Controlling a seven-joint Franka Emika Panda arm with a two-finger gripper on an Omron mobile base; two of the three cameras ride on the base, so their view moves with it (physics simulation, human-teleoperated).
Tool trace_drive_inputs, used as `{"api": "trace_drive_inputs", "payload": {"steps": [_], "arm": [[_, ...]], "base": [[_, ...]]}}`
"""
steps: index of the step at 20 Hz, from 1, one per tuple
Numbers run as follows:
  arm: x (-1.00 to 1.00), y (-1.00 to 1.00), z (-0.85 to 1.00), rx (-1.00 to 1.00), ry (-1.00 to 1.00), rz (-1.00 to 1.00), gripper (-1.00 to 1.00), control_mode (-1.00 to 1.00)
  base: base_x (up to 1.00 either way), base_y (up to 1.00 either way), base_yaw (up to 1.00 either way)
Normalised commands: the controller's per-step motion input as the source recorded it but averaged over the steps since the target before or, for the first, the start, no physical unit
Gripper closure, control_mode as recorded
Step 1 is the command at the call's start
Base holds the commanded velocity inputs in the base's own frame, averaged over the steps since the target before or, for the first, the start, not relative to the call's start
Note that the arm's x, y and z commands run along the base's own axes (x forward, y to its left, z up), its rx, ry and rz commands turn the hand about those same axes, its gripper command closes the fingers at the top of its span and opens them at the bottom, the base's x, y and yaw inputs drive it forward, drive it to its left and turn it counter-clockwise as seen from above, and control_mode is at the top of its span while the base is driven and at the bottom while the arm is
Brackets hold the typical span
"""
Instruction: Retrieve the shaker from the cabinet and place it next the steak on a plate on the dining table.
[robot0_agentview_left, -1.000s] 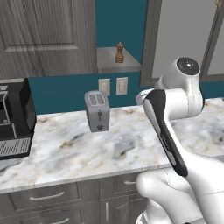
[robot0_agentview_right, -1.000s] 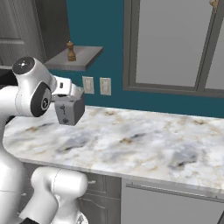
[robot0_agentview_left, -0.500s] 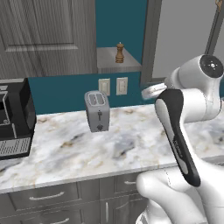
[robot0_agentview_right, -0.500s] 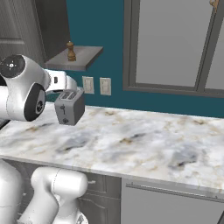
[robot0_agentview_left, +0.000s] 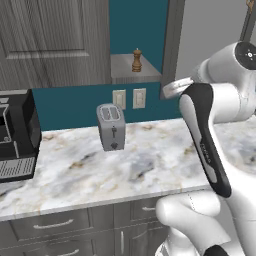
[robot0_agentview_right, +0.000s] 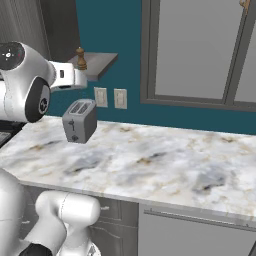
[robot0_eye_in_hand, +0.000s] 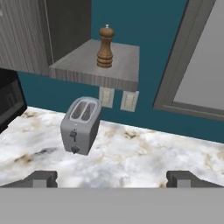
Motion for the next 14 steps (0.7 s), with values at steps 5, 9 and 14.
{"api": "trace_drive_inputs", "payload": {"steps": [5, 9, 14], "arm": [[0.35, 0.0, 0.18, 0.01, 0.01, 0.0, -1.0, -1.0], [0.34, 0.03, 0.29, 0.0, 0.0, 0.0, -1.0, -1.0], [0.37, 0.1, 0.13, 0.0, 0.0, 0.0, -1.0, -1.0]], "base": [[0.0, 0.0, 0.0], [0.0, 0.0, 0.0], [0.0, 0.0, 0.0]]}}
